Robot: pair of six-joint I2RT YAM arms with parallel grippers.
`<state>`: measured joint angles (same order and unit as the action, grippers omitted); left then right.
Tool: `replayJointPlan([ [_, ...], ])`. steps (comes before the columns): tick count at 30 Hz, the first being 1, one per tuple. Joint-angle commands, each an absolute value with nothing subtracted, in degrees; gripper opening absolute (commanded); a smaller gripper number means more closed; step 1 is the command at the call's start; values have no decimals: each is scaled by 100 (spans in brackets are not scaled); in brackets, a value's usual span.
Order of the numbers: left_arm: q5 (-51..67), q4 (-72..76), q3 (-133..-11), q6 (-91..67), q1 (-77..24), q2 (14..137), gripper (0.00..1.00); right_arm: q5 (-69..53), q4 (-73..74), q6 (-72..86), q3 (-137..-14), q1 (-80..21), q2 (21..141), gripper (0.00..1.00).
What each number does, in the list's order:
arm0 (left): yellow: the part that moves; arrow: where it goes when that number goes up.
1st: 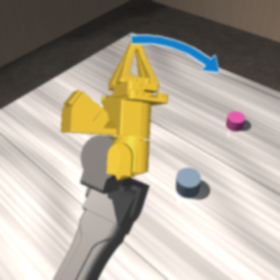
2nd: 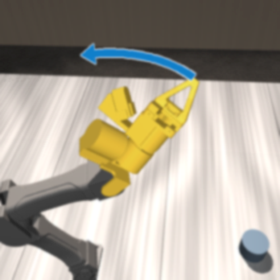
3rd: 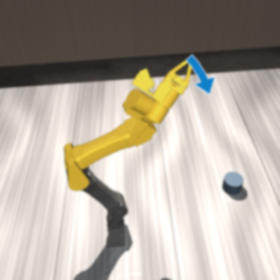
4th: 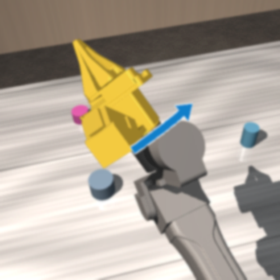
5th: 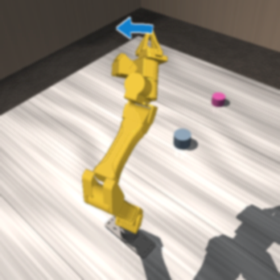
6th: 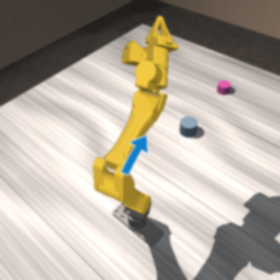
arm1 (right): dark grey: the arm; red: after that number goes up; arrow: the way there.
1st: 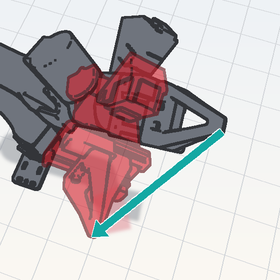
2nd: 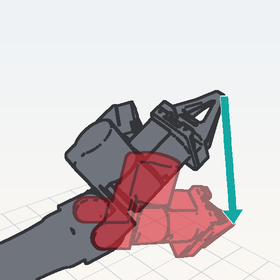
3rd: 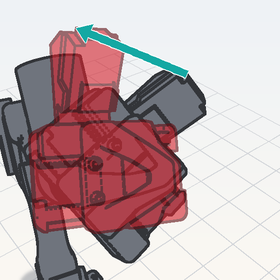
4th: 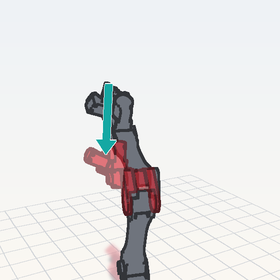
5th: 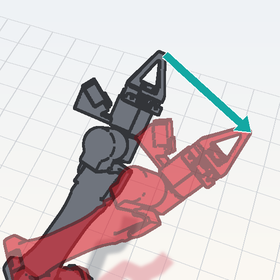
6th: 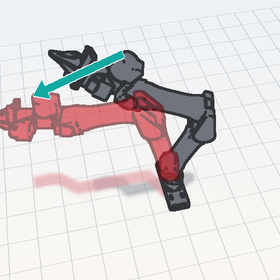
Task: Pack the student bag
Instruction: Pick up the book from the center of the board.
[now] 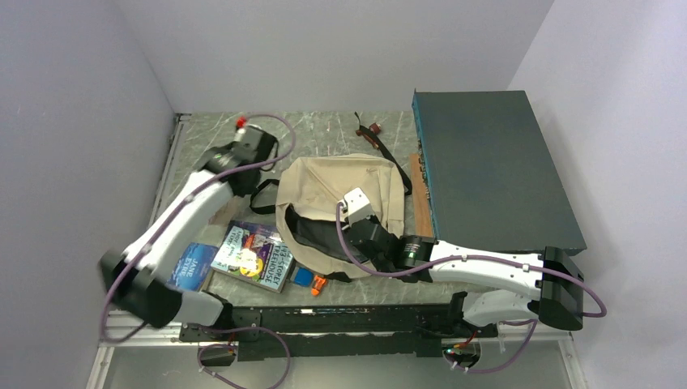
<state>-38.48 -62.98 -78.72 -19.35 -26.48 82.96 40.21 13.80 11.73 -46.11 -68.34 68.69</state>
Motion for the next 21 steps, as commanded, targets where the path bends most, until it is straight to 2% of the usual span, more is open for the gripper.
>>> replayJointPlan([
  [1,-2941,-5931,-8346,-1753,-2667,6743,0,3558,1139,1645,-4818,-6839,6783,13],
  [3,-2406,-5684,-8371,-1861,-2663,6223,0,3228,964,1856,-4824,-6843,6793,22],
  [5,-2108,-5703,-8568,-2354,-2638,5936,0,3038,866,2042,-4906,-6851,6849,38],
  [8,-1485,-5788,-8887,-3003,-2628,5735,0,2943,723,2028,-5144,-6957,6905,68],
  [13,-548,-5631,-9060,-3963,-2619,5541,0,3201,475,1558,-5893,-7418,7008,99],
  [17,199,-5250,-8791,-4670,-2619,5443,0,3075,-290,1644,-6343,-7492,7235,100],
  [21,890,-4852,-8453,-4886,-2611,5504,0,3572,-512,1879,-6859,-7504,7704,100],
])
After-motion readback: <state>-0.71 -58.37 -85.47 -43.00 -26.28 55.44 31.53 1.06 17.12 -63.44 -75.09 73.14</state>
